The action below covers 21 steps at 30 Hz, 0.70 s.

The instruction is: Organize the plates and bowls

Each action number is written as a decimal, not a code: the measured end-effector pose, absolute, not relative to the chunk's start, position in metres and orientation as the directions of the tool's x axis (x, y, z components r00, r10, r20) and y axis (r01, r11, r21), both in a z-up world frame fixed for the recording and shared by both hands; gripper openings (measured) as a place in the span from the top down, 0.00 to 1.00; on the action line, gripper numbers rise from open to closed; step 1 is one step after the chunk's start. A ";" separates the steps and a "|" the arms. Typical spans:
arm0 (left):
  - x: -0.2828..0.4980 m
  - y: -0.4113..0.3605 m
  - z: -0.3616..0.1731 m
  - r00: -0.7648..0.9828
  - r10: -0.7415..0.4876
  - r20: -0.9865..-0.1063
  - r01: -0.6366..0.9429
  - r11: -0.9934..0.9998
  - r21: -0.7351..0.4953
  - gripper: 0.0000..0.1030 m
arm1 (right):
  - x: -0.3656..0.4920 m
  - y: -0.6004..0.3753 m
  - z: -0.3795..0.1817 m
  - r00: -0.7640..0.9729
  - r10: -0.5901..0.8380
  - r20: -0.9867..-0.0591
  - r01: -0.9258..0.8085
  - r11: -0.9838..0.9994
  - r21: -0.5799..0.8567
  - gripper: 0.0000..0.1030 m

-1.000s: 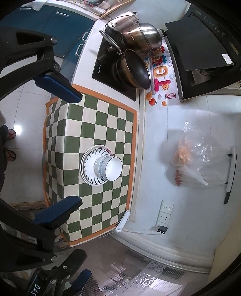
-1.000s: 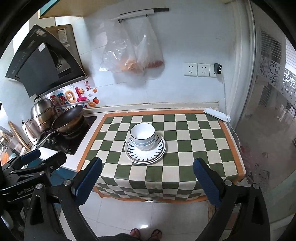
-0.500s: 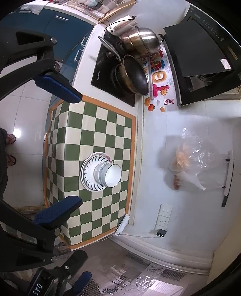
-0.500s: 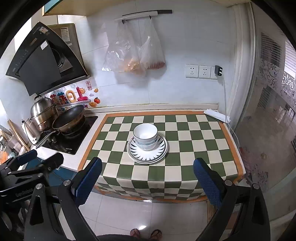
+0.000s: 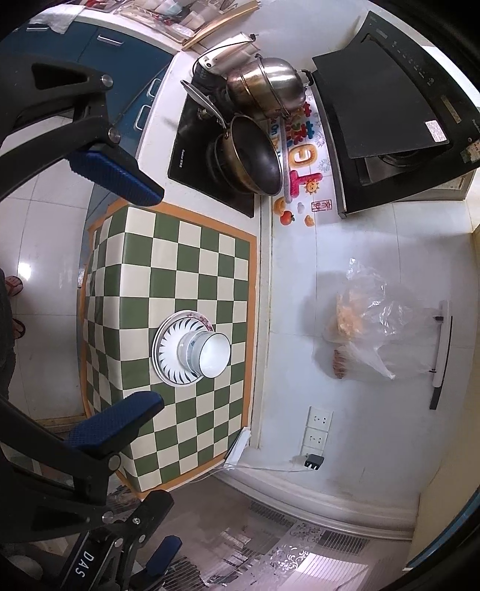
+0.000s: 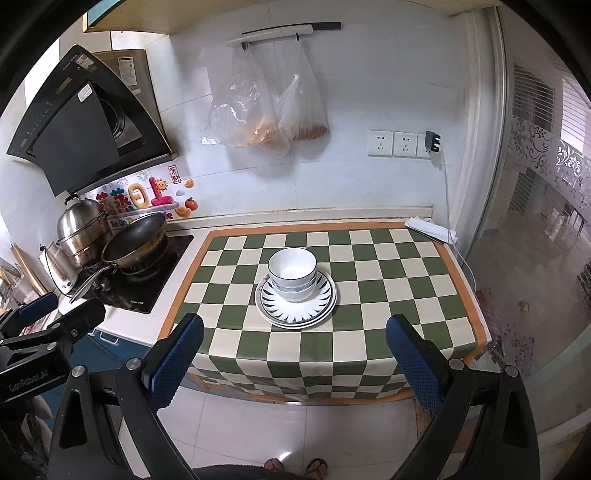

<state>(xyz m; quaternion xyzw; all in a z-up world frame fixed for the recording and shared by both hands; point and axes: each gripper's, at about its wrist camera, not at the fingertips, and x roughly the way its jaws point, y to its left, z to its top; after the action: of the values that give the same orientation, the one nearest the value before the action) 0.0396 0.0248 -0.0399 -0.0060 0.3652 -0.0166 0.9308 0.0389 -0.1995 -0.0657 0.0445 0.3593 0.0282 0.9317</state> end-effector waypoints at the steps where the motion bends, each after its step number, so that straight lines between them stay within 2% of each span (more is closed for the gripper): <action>1: 0.039 0.025 -0.040 0.732 -0.037 -0.680 0.030 0.999 -0.022 0.00 | 0.039 -0.199 -0.066 0.740 0.085 -0.667 -0.020 0.994 0.104 0.02; 21: 0.034 0.025 -0.041 0.725 -0.053 -0.687 0.057 0.998 -0.017 0.00 | 0.031 -0.195 -0.068 0.740 0.077 -0.668 -0.009 0.995 0.104 0.02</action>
<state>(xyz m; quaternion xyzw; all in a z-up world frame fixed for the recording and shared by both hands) 0.0336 0.0249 -0.0414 0.0024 0.3698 -0.0296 0.9286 0.0306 -0.1948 -0.0677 0.0470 0.3595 0.0230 0.9317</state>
